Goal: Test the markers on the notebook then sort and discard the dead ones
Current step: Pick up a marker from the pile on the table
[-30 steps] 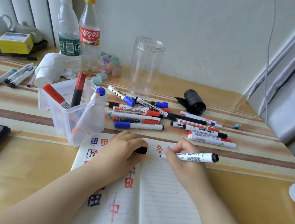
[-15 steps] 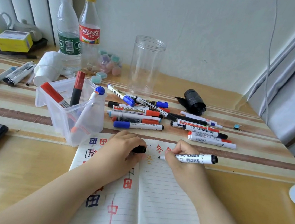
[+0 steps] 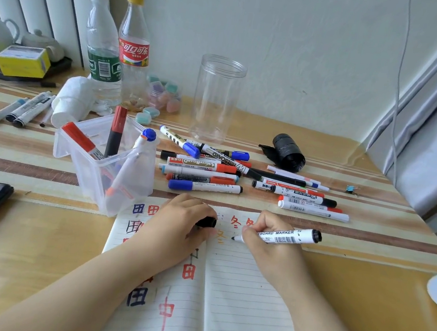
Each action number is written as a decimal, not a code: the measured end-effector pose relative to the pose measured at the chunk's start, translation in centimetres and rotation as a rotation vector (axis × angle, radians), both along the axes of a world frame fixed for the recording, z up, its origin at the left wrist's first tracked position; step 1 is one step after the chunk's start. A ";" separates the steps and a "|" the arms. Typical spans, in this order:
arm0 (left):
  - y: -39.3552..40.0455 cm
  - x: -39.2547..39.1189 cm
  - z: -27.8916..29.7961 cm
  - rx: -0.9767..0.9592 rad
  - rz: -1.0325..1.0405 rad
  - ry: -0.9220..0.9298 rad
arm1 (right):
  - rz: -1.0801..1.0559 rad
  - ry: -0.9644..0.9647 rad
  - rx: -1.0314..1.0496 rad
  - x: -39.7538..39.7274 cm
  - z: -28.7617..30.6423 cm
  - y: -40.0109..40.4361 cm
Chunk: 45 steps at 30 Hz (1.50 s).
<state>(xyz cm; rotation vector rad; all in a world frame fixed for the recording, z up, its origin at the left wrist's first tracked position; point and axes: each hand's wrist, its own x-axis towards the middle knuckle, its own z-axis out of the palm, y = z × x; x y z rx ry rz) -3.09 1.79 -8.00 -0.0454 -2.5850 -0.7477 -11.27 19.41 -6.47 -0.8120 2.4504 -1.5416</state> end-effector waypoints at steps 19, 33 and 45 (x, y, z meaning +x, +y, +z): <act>0.4 1.4 4.8 0.122 -0.146 -0.107 | 0.209 -0.123 -0.331 1.4 5.9 0.3; 2.0 6.5 7.8 0.223 -0.178 -0.032 | 0.272 -0.163 -0.330 4.9 8.0 -1.9; -0.5 15.7 9.6 0.122 0.124 0.092 | 0.280 -0.366 -0.599 13.4 8.6 -9.6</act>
